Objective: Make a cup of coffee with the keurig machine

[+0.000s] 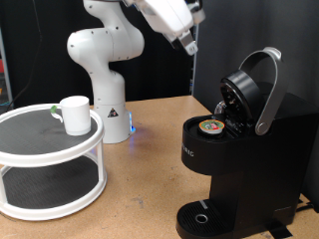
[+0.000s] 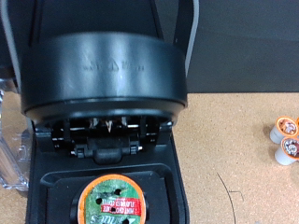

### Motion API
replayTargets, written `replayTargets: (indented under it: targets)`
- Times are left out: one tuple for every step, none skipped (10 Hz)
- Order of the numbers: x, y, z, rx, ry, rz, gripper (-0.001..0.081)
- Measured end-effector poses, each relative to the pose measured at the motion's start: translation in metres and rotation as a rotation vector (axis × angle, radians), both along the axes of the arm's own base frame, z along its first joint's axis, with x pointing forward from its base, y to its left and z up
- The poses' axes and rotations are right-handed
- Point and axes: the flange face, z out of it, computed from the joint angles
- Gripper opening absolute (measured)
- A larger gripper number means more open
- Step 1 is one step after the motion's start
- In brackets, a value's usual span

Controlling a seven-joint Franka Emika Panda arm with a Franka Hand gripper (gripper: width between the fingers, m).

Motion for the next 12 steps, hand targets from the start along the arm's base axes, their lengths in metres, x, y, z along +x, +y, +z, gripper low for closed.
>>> replayTargets:
  targets:
    - [0.0, -0.004, 0.01, 0.009, 0.006, 0.01, 0.0808]
    - [0.001, -0.007, 0.012, 0.013, 0.017, 0.015, 0.0808]
    - [0.001, -0.006, 0.01, 0.011, 0.017, 0.021, 0.0808]
    - [0.002, -0.005, 0.008, 0.011, 0.015, 0.02, 0.0808]
    - [0.003, -0.001, 0.005, 0.006, 0.012, 0.006, 0.0808]
    - [0.005, 0.01, 0.004, 0.002, 0.003, -0.012, 0.0808]
    - [0.008, 0.024, 0.004, 0.0, -0.002, -0.019, 0.0808]
    - [0.009, 0.04, 0.005, 0.003, -0.004, -0.015, 0.0808]
    - [0.011, 0.056, 0.008, 0.007, -0.012, -0.011, 0.0808]
    - [0.012, 0.07, 0.01, 0.011, -0.018, -0.009, 0.0808]
    - [0.014, 0.083, 0.011, 0.009, -0.022, -0.01, 0.0808]
    - [0.014, 0.095, 0.012, 0.006, -0.021, -0.012, 0.0808]
